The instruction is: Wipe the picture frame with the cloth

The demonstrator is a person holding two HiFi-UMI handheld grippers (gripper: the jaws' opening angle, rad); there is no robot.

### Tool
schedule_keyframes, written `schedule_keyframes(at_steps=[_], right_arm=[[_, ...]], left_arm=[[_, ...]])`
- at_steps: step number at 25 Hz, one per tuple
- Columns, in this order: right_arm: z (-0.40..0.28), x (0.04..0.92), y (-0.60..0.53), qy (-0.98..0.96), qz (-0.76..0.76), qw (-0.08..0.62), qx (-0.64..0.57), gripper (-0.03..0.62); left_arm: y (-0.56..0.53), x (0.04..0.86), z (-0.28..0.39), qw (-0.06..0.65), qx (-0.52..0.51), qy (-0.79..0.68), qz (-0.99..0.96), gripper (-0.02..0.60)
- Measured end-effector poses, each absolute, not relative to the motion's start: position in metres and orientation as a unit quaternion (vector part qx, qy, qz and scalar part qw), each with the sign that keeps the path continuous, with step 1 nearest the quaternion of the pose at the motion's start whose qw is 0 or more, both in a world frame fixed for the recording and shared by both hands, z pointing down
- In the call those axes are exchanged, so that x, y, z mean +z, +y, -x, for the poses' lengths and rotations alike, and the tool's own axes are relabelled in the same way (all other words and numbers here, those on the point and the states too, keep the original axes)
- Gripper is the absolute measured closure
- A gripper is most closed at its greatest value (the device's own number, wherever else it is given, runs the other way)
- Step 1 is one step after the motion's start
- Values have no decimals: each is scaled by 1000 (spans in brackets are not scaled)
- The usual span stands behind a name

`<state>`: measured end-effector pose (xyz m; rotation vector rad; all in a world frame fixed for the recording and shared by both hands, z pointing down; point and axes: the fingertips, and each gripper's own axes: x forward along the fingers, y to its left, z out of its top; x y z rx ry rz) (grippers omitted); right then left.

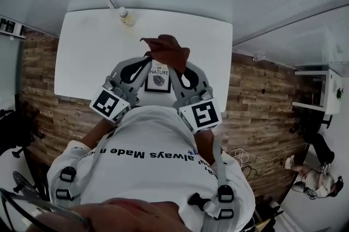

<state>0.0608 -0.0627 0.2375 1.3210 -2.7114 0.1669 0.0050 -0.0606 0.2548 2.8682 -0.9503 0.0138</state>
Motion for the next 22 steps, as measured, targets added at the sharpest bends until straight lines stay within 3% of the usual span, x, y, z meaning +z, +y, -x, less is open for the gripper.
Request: schedule_keyframes(at_steps=[22], right_arm=[[-55, 231, -67, -898, -434, 56, 45, 579]], left_arm=[[-60, 247, -3, 59, -4, -307, -950, 580]])
